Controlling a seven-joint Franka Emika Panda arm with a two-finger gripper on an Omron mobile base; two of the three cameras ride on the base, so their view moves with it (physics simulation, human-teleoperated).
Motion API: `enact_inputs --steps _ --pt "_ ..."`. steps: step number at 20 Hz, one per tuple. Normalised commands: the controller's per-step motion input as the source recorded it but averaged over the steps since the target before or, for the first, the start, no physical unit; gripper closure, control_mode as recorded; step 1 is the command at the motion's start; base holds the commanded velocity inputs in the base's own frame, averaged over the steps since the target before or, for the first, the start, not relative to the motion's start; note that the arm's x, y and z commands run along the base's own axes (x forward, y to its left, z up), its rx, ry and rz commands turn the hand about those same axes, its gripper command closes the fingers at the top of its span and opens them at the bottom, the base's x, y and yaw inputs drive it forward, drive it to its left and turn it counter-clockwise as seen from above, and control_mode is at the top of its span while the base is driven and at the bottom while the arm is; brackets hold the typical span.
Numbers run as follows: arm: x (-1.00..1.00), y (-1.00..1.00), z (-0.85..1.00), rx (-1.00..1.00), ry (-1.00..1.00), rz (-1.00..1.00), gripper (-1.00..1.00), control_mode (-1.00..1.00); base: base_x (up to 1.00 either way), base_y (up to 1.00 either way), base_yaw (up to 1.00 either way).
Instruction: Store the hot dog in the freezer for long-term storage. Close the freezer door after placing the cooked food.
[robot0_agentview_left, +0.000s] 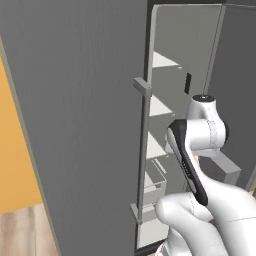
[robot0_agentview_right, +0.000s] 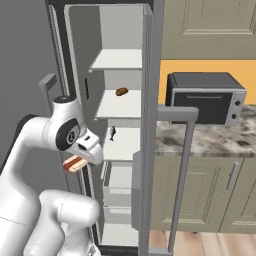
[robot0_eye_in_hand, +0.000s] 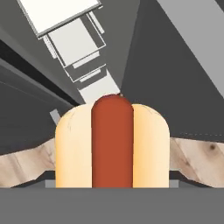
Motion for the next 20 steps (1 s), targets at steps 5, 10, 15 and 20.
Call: enact_inputs --steps 5,10,15,20 --pt "0.54 -0.03 0.01 0.0 -0.16 0.2 1.0 -1.0 0.0 0.0 0.0" --pt "0.6 -0.06 0.2 0.0 -0.05 0.11 1.0 -1.0 0.0 0.0 0.0" --pt "0.32 -0.05 0.38 0.01 0.04 0.05 1.0 -1.0 0.0 0.0 0.0" --pt "0.45 0.0 0.01 0.09 0.08 0.0 1.0 -1.0 0.0 0.0 0.0"
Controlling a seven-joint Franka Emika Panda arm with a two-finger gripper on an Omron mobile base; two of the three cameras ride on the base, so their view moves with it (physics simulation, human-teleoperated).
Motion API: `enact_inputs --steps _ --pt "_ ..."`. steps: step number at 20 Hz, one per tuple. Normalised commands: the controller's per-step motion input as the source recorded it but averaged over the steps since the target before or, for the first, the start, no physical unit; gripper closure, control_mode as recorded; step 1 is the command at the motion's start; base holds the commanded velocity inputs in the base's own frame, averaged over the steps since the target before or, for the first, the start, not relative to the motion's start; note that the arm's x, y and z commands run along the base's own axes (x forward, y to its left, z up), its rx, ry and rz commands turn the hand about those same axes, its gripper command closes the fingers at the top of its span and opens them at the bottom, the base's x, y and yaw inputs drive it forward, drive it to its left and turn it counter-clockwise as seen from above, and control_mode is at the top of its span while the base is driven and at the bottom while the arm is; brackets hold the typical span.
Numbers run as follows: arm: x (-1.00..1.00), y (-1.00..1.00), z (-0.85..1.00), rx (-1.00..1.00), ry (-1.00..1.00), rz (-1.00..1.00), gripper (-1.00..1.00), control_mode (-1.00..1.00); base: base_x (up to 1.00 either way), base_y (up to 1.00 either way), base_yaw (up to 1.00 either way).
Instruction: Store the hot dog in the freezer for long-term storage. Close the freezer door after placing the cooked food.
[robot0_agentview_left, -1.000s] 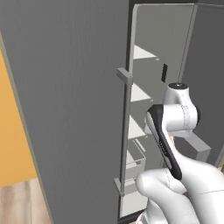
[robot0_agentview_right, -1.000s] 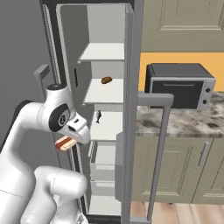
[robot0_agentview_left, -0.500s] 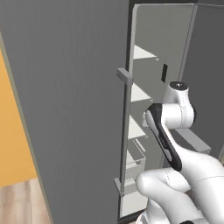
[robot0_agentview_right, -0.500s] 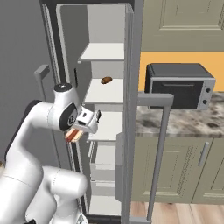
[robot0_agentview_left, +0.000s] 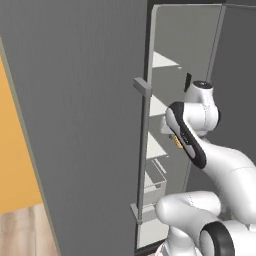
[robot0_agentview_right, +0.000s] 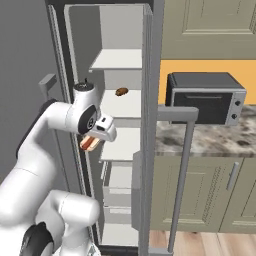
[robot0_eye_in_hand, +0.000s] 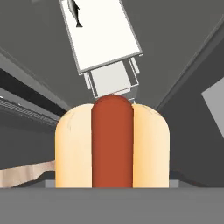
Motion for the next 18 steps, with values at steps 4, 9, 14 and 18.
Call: enact_inputs --steps 4,9,14,18 --pt "0.49 -0.04 0.0 0.07 0.05 0.0 1.0 -1.0 0.0 0.0 0.0" --pt "0.48 -0.02 -0.02 0.0 0.0 0.0 1.0 -1.0 0.0 0.0 0.0" --pt "0.46 0.0 0.0 0.03 0.0 0.0 1.0 -1.0 0.0 0.0 0.0" --pt "0.39 0.0 -0.11 0.05 0.0 0.0 1.0 -1.0 0.0 0.0 0.0"
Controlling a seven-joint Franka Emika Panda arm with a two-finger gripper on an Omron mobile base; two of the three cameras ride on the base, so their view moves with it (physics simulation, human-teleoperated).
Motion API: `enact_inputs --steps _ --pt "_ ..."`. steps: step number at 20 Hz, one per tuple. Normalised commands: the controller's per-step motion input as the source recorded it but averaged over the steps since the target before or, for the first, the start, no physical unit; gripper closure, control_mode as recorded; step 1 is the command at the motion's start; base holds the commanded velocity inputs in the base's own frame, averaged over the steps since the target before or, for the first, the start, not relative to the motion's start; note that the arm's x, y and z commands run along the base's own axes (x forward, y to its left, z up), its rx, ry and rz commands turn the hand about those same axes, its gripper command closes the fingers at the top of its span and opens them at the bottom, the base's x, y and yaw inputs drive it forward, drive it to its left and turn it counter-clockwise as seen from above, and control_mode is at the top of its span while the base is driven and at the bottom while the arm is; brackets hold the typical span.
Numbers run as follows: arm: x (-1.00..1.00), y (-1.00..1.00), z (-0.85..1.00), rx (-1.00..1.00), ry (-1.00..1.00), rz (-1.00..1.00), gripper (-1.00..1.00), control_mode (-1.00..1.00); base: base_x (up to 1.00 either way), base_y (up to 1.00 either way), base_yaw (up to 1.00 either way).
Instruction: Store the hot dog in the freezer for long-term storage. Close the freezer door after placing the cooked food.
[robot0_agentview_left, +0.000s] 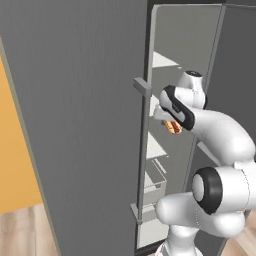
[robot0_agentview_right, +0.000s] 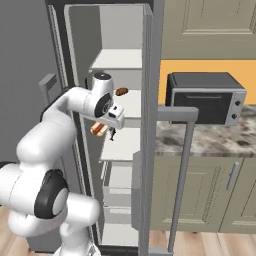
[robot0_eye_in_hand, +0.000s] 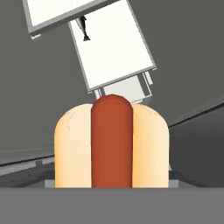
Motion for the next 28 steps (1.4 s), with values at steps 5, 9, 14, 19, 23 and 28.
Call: enact_inputs --steps 5,9,14,19,23,28 --pt "0.48 -0.02 -0.14 0.0 -0.08 0.0 1.0 -1.0 0.0 0.0 0.0" --pt "0.48 0.0 0.0 0.02 -0.1 0.0 1.0 -1.0 0.0 0.0 0.0" --pt "0.48 -0.06 0.0 0.01 -0.06 0.0 1.0 -1.0 0.0 0.0 0.0" --pt "0.4 0.0 -0.03 0.01 0.0 0.0 1.0 -1.0 0.0 0.0 0.0" --pt "0.41 0.0 -0.05 0.0 0.01 0.0 1.0 -1.0 0.0 0.0 0.0" --pt "0.6 0.0 -0.03 0.01 0.02 0.0 1.0 -1.0 0.0 0.0 0.0"
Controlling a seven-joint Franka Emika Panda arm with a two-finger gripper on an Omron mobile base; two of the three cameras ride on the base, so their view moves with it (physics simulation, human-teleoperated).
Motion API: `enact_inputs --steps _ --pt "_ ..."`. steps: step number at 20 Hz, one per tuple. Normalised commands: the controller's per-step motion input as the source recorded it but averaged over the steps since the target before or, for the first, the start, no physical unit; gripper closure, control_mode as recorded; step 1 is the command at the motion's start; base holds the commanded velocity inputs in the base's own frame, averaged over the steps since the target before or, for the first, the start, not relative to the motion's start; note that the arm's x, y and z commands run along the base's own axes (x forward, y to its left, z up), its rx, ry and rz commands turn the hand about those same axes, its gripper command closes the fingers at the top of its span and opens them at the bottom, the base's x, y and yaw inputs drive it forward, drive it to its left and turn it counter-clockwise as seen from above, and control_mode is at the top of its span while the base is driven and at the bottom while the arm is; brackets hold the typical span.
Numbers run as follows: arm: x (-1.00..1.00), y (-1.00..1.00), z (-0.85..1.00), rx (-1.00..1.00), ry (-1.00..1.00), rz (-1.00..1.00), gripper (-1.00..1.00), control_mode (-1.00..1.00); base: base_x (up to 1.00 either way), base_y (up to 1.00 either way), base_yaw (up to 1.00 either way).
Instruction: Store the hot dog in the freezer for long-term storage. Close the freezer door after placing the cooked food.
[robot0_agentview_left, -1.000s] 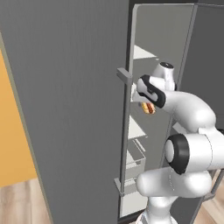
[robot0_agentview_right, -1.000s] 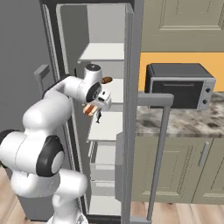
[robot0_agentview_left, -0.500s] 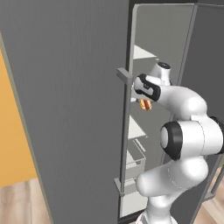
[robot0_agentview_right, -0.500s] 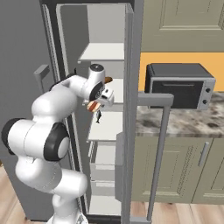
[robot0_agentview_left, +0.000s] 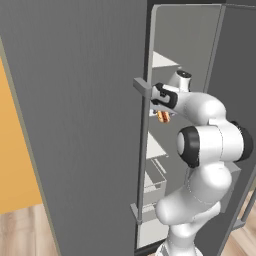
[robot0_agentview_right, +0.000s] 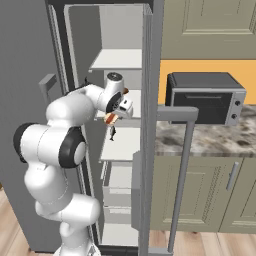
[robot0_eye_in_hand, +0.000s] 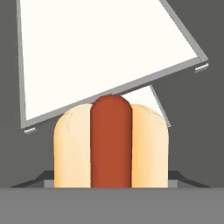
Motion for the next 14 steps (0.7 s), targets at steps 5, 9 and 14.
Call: enact_inputs --steps 5,9,14 --pt "0.46 0.0 -0.22 0.0 0.0 0.0 1.0 -1.0 0.0 0.0 0.0" --pt "0.42 0.0 -0.12 0.0 0.0 0.0 1.0 -1.0 0.0 0.0 0.0" --pt "0.49 0.0 -0.01 0.03 0.0 0.0 1.0 -1.0 0.0 0.0 0.0"
